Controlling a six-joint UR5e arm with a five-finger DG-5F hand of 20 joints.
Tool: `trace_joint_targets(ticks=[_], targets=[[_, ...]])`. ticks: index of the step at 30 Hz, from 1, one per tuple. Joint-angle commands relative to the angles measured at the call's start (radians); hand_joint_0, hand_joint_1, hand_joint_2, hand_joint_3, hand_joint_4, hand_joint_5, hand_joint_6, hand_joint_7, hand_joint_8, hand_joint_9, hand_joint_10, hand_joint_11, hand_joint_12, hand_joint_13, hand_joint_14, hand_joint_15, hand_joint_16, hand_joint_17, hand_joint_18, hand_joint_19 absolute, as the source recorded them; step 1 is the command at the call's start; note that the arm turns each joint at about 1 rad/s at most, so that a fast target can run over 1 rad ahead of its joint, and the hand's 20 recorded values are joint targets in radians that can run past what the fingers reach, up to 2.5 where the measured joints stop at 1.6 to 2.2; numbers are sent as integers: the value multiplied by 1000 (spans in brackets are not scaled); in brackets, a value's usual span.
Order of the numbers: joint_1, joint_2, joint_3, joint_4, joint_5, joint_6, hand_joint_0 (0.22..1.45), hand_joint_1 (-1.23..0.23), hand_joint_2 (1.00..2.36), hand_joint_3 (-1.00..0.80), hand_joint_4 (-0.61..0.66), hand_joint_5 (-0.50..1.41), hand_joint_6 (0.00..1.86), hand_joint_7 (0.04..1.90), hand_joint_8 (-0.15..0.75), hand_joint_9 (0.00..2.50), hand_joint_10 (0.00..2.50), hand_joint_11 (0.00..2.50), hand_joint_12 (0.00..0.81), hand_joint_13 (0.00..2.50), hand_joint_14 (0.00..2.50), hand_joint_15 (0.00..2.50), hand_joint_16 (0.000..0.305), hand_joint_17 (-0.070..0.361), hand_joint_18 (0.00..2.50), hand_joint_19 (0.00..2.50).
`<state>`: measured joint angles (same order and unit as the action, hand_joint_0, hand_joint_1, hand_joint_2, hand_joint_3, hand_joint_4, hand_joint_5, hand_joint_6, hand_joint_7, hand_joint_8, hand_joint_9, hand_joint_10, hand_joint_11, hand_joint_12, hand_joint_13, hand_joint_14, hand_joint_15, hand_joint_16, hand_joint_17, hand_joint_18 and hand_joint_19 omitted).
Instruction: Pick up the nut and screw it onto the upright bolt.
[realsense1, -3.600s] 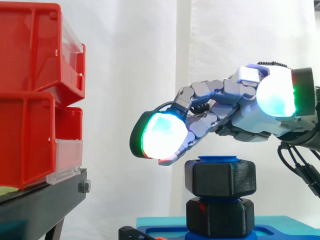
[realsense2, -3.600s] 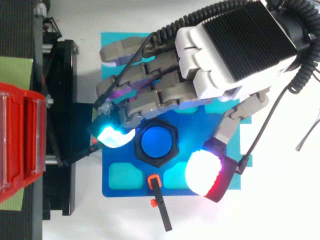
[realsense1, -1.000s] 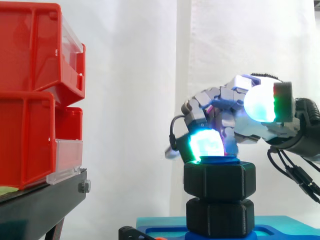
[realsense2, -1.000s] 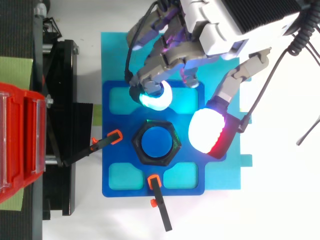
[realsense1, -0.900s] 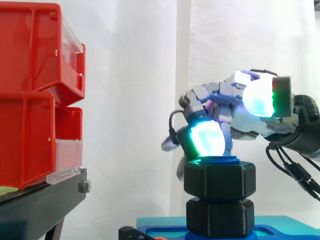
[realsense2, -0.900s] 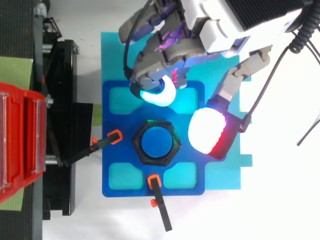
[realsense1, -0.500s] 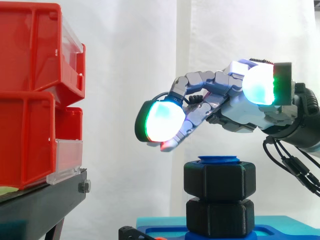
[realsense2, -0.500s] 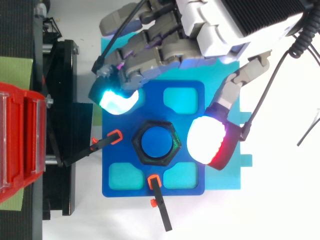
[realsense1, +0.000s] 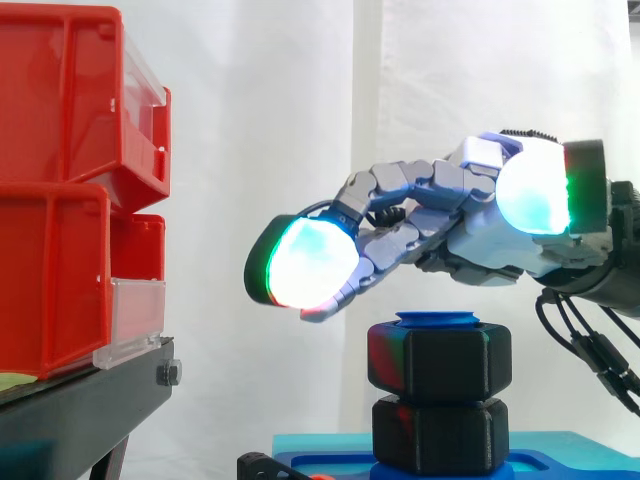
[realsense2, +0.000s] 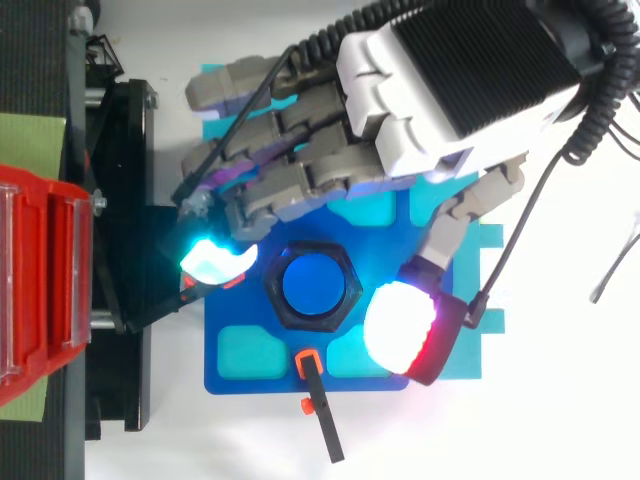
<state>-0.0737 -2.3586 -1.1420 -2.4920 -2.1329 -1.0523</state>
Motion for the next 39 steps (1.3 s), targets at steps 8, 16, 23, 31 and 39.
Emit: trace_joint_targets(ticks=[8,16,23,31,39], targets=[[15,1,-13,-25,1,2,445,-194,1000,-500,154,-194,501,650,237,540,0,0,330,426,0,0,39,87,104,0],[18,-1,-15,-27,11,2,460,-222,1000,-500,235,-149,503,851,273,604,0,0,334,530,0,0,34,77,239,0],[18,1,-15,-25,11,3,473,-247,1000,-500,250,-106,504,1187,302,702,0,0,300,615,0,0,29,66,345,0],[15,-1,-15,-11,11,0,479,-258,1000,-500,216,-78,501,1440,308,741,0,0,290,640,0,0,28,63,395,0],[6,-1,-15,1,10,0,482,-268,1000,-500,212,-71,610,1358,311,799,0,0,287,670,0,0,27,60,433,0]])
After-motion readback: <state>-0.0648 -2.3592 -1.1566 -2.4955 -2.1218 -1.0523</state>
